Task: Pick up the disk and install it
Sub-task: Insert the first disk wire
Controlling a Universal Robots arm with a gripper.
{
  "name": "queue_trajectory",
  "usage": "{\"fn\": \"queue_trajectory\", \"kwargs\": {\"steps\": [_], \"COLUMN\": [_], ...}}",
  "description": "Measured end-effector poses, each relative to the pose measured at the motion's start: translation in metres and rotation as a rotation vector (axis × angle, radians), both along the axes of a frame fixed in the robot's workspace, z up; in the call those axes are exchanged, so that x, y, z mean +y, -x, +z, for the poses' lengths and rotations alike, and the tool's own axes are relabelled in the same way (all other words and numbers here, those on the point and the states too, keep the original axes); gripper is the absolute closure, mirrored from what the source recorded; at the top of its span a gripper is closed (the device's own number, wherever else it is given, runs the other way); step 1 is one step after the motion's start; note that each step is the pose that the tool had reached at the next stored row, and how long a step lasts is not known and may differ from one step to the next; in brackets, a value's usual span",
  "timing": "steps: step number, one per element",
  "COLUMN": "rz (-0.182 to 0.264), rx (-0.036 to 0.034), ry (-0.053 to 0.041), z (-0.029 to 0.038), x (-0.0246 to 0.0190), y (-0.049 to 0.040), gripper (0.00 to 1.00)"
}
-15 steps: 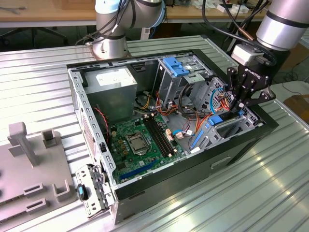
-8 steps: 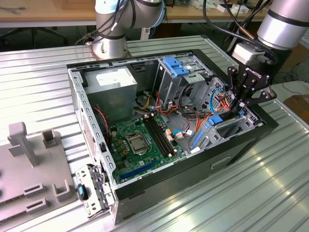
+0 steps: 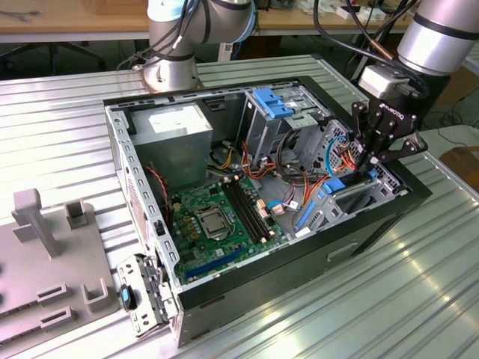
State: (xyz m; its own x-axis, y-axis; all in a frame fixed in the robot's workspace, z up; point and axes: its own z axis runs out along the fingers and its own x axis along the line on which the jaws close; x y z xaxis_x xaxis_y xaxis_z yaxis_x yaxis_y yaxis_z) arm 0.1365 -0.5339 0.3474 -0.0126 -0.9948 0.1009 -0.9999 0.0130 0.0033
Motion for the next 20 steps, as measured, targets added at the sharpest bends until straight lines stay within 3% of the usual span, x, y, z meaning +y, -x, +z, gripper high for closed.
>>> {"fn": "queue_trajectory", "kwargs": {"steps": [17, 20], "rz": [0.002, 0.002], "rx": [0.0031, 0.0045], "ry": [0.0003, 0.0017], "z": [-0.0055, -0.0101], "x": [0.0000, -0.0001], "y": [0.0000, 0.0000], "gripper": [0.83, 0.83]}}
